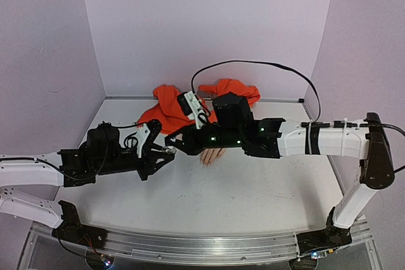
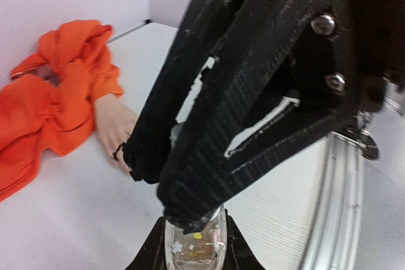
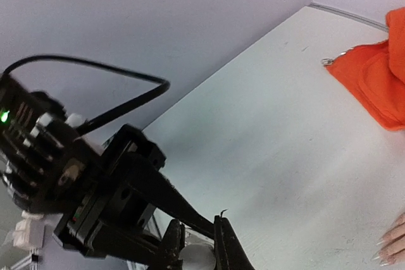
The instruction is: Paint the nails
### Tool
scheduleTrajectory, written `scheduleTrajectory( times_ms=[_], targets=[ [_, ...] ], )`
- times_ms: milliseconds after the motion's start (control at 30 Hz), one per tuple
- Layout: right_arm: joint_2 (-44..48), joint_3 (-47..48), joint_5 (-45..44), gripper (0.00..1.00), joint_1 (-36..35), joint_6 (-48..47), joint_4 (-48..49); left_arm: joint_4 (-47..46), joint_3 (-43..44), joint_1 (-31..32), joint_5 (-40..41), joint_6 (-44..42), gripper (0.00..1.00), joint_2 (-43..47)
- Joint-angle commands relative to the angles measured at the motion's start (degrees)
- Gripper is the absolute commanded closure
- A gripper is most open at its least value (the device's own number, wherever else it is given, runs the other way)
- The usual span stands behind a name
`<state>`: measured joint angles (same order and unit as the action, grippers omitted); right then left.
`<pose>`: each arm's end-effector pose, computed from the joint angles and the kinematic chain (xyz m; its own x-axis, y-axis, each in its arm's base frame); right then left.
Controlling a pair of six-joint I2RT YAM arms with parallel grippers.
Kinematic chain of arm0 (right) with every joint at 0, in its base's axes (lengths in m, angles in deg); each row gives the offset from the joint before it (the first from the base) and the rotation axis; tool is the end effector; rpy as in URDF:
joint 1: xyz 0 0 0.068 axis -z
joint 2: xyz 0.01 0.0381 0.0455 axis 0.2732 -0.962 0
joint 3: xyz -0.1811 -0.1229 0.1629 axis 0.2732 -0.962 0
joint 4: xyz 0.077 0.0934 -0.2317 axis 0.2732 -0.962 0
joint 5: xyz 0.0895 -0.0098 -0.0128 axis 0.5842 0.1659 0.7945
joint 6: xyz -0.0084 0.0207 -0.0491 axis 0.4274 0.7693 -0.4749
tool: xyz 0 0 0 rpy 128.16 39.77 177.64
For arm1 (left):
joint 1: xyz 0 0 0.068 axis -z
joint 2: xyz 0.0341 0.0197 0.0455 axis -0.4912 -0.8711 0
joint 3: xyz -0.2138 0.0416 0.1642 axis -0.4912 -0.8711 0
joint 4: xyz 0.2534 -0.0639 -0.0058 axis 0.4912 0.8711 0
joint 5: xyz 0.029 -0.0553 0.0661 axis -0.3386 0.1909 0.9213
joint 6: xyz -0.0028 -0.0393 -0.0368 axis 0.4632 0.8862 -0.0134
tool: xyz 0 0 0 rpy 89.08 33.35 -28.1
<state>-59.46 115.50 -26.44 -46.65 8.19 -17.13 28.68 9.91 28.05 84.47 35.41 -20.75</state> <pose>0.1832 0.3684 0.3313 -0.4130 0.1377 -0.9003 -0.8713 0.2279 0.4346 0.1253 -0.2005 0.2558 -0.1787 0.2276 -0.9572 0.8687 0.4934 -0.0449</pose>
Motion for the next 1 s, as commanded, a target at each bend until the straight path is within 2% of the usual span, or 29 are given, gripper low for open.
scheduleTrajectory(
  times_ms=[0, 33, 133, 200, 233, 267, 333, 367, 433, 500, 633, 733, 967],
  targets=[
    [11.7, -13.6, 40.9, 1.00, -0.8, -21.1, 19.7, -5.3, 1.7, 0.7, -19.5, -1.5, 1.00, 2.1],
    [14.5, -16.3, 36.4, 1.00, -0.8, -19.5, 23.2, -5.6, 1.7, 0.7, -21.8, -1.5, 1.00, 2.0],
    [12.5, -12.0, 37.4, 1.00, -0.1, -22.5, 11.9, -5.7, 3.0, 0.7, -25.5, -0.7, 1.00, 0.7],
    [11.9, -11.2, 36.7, 1.00, -0.3, -21.0, 11.5, -5.7, 3.8, 0.8, -26.3, -0.1, 1.00, -0.4],
    [12.2, -11.4, 33.3, 1.00, -0.3, -20.3, 11.5, -5.7, 4.3, 0.8, -26.3, 0.0, 1.00, -0.9],
    [12.9, -11.8, 30.2, 0.92, -0.3, -19.6, 11.4, -5.8, 4.6, 0.8, -26.0, 0.1, 1.00, -1.3],
    [14.7, -12.6, 19.8, 0.50, -0.3, -16.9, 10.6, -5.8, 4.9, 0.8, -24.1, 0.2, 1.00, -1.7],
    [15.6, -12.8, 14.5, 0.37, -0.2, -15.7, 9.5, -5.8, 5.0, 0.8, -22.1, 0.4, 1.00, -1.6],
    [17.2, -12.9, 5.3, 0.19, -0.2, -12.5, 6.7, -5.8, 4.7, 0.8, -16.6, 0.9, 1.00, -1.3],
    [18.1, -13.2, -1.5, 0.13, -0.2, -8.2, 4.5, -5.7, 3.9, 0.8, -9.4, 1.2, 1.00, -0.7],
    [18.0, -14.1, -7.6, 0.11, -0.3, 1.8, 3.1, -5.8, 2.3, 0.8, 1.7, 0.9, 1.00, 0.4],
    [16.0, -13.9, -8.7, 0.12, -0.2, 7.9, 4.3, -5.8, 1.8, 0.9, 7.6, 0.7, 1.00, 0.7],
    [7.4, -6.0, -9.8, 0.28, -0.5, 13.5, 4.9, -5.9, 0.7, 2.4, 17.2, -3.0, 1.00, 1.4]
  ],
)
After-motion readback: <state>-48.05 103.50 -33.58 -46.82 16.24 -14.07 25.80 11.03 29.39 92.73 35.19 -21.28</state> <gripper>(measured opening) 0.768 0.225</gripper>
